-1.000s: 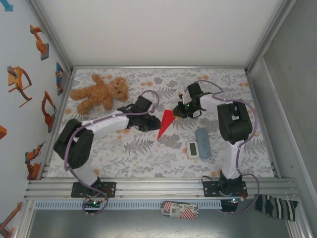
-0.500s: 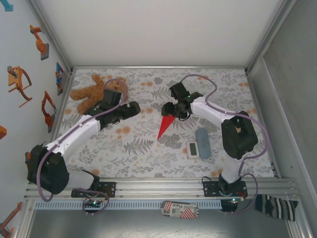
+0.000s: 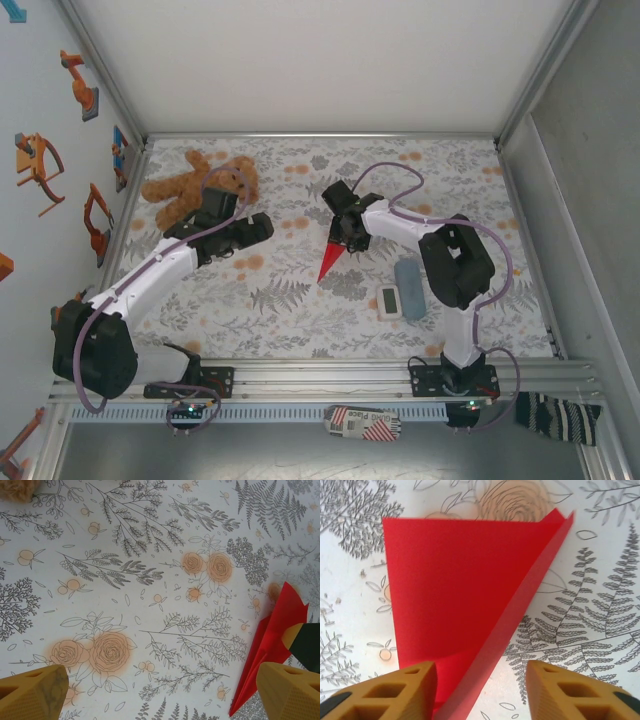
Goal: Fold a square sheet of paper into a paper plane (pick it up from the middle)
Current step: Turn over the paper plane at the center of the table.
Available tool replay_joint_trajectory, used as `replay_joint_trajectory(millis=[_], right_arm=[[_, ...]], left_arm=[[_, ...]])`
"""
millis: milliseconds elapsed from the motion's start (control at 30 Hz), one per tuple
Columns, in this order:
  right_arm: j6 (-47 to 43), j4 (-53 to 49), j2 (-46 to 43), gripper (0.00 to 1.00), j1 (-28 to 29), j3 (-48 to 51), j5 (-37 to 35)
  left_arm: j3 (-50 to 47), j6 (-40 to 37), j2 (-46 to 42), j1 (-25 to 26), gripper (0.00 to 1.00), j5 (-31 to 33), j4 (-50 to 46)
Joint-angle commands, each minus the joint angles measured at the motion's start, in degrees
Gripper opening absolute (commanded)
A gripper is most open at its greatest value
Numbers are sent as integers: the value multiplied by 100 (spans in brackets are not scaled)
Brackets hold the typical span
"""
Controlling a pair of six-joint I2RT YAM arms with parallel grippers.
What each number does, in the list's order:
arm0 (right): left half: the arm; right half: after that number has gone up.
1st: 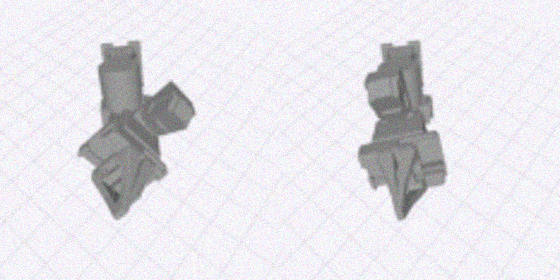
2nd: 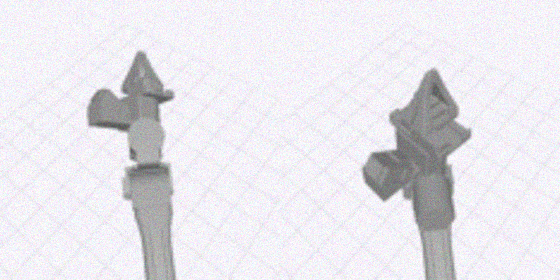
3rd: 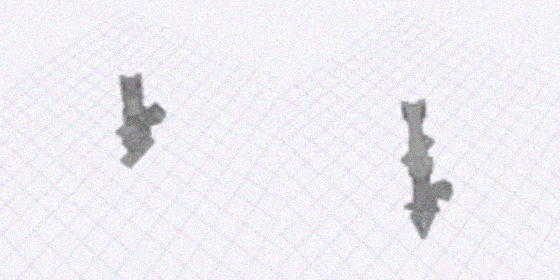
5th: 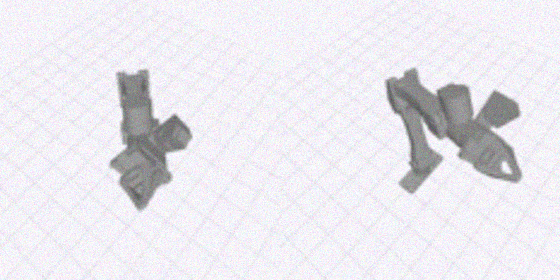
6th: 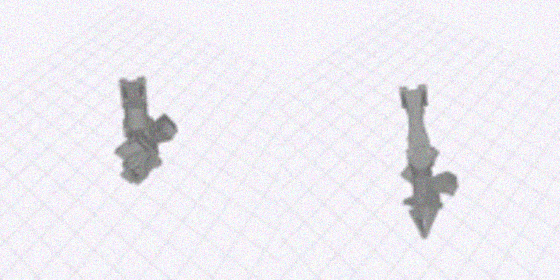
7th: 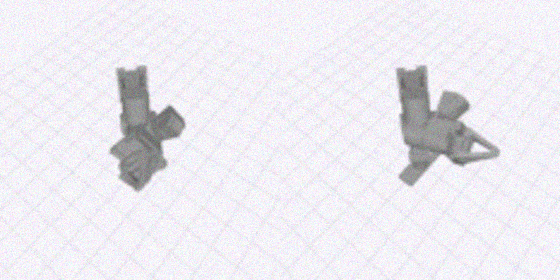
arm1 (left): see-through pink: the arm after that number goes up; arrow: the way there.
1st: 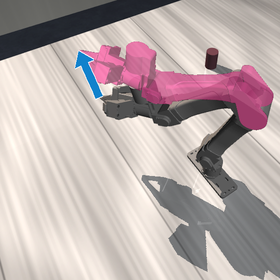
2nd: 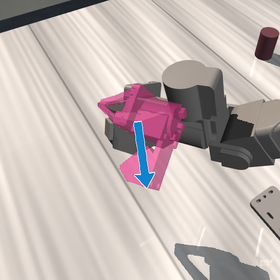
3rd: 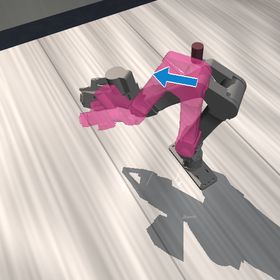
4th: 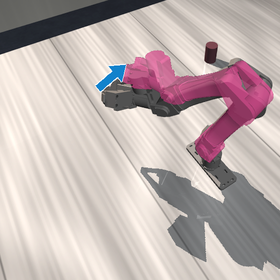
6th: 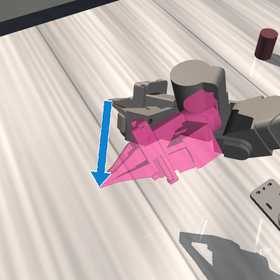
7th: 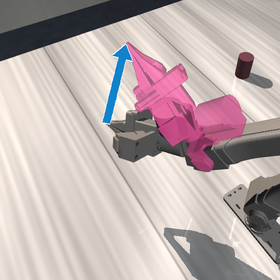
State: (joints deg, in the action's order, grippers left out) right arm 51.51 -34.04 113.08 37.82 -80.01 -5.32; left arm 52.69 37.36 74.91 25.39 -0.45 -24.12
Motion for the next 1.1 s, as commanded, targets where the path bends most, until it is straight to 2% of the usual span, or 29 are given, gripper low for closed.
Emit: replay_joint_trajectory(millis=[0, 167, 267, 567, 700, 900, 1067], right_arm=[[380, -252, -108, 42, 58, -134, -426], [457, -305, -135, 30, 67, -121, -366], [474, -301, -163, 17, 67, -120, -320], [428, -286, -446, 1, 67, -48, -397], [199, -173, -582, 0, 65, -84, -338], [-736, 690, -680, 0, 56, -271, 652], [-1366, 1827, -465, 0, 33, -436, 2298]], left_arm=[[-23, -158, 87, -47, 96, -43, -67], [44, -143, 211, -69, 96, -102, -67], [36, -115, 223, -84, 96, -102, -59], [-13, -52, 206, -156, 96, -148, -36], [-29, 7, 188, -231, 96, -174, -41], [-193, 208, 90, -472, 96, -289, 78], [-493, 548, -87, -778, 96, -471, 370]])
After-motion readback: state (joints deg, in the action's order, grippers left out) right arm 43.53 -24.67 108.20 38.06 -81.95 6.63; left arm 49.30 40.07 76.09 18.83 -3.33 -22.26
